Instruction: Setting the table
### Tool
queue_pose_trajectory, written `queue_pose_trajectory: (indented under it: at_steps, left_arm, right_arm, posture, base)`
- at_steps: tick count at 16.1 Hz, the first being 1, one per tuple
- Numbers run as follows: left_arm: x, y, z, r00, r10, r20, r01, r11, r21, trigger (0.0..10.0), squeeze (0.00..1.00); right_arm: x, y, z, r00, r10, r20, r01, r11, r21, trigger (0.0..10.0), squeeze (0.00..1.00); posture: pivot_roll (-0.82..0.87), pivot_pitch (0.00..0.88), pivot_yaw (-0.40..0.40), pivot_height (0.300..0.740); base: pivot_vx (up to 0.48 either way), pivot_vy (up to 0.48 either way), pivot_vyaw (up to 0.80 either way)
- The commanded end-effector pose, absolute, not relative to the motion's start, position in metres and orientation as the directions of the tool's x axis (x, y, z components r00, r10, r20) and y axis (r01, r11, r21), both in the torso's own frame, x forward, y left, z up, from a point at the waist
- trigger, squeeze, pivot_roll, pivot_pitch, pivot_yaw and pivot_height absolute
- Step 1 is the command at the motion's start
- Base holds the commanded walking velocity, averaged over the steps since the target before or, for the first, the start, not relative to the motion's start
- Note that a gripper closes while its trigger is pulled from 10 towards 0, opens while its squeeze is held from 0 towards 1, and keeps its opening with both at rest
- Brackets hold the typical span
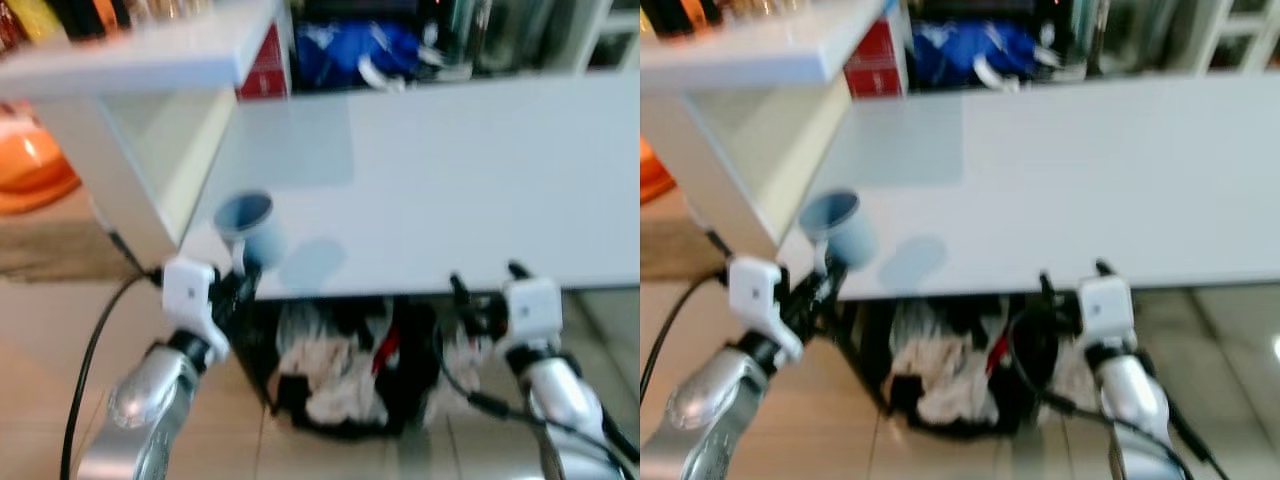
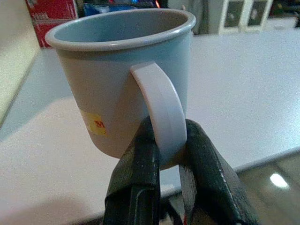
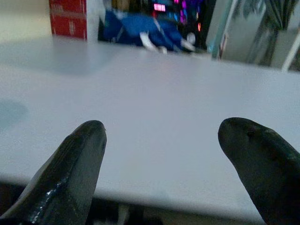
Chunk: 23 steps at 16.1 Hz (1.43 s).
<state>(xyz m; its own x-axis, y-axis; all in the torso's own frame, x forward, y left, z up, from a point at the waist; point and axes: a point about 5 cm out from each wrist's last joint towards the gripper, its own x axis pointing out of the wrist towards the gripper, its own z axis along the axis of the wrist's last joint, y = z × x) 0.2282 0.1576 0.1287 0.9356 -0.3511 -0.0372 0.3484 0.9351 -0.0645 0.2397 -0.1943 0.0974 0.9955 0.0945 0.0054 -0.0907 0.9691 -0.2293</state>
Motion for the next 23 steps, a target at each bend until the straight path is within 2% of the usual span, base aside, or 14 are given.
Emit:
queue_pose_trajectory:
  at_steps: [1,5,7,9,11,13,17,19,23]
  left_arm:
    - [0.231,0.162,0.128,0.946,-0.323,-0.036,0.321,0.946,-0.048,0.0,0.0]
    - [0.216,0.173,0.106,0.956,-0.273,-0.105,0.261,0.959,-0.109,0.0,0.0]
    - [0.222,0.166,0.109,0.957,-0.277,-0.084,0.265,0.956,-0.129,0.0,0.0]
    - [0.235,0.161,0.118,0.96,-0.277,-0.044,0.273,0.959,-0.079,0.0,0.0]
    - [0.25,0.162,0.139,0.962,-0.27,0.026,0.271,0.963,-0.009,0.0,0.0]
    - [0.257,0.161,0.159,0.955,-0.284,0.082,0.286,0.958,-0.007,0.0,0.0]
    - [0.256,0.16,0.154,0.96,-0.27,0.069,0.273,0.961,-0.035,0.0,0.0]
    - [0.257,0.157,0.154,0.957,-0.282,0.062,0.284,0.958,-0.034,0.0,0.0]
    - [0.274,0.155,0.144,0.949,-0.316,-0.001,0.316,0.948,0.041,0.0,0.0]
  right_arm:
    - [0.242,-0.181,0.102,0.991,0.133,0.027,-0.125,0.971,-0.204,10.0,0.0]
    - [0.25,-0.176,0.101,0.991,0.131,0.027,-0.123,0.972,-0.199,10.0,0.0]
    - [0.253,-0.173,0.099,0.99,0.137,0.021,-0.13,0.973,-0.192,10.0,0.0]
    - [0.255,-0.168,0.099,0.988,0.152,0.018,-0.146,0.972,-0.186,10.0,0.0]
    - [0.258,-0.166,0.102,0.986,0.16,0.04,-0.149,0.97,-0.193,10.0,0.0]
    - [0.259,-0.167,0.116,0.984,0.147,0.104,-0.127,0.976,-0.178,10.0,0.0]
    - [0.263,-0.173,0.122,0.987,0.101,0.124,-0.086,0.989,-0.118,10.0,0.0]
    - [0.263,-0.17,0.122,0.984,0.127,0.123,-0.108,0.982,-0.154,10.0,0.0]
    - [0.262,-0.165,0.119,0.984,0.143,0.109,-0.125,0.98,-0.156,10.0,0.0]
  posture:
    - [-0.06,0.0,0.104,0.74]
    - [-0.07,0.0,0.107,0.74]
    - [-0.06,0.0,0.101,0.74]
    - [-0.06,0.0,0.097,0.74]
    - [-0.05,0.0,0.097,0.74]
    - [-0.06,0.0,0.104,0.74]
    - [-0.06,0.0,0.102,0.74]
    - [-0.06,0.0,0.103,0.74]
    - [-0.07,0.0,0.104,0.74]
  base:
    - [0.319,-0.356,0.0]
    - [0.317,-0.358,0.0]
    - [0.321,-0.352,0.0]
    - [0.324,-0.351,0.0]
    - [0.0,0.0,0.0]
    - [0.0,0.0,0.0]
    - [0.0,0.0,0.0]
    - [0.0,0.0,0.0]
    - [0.0,0.0,0.0]
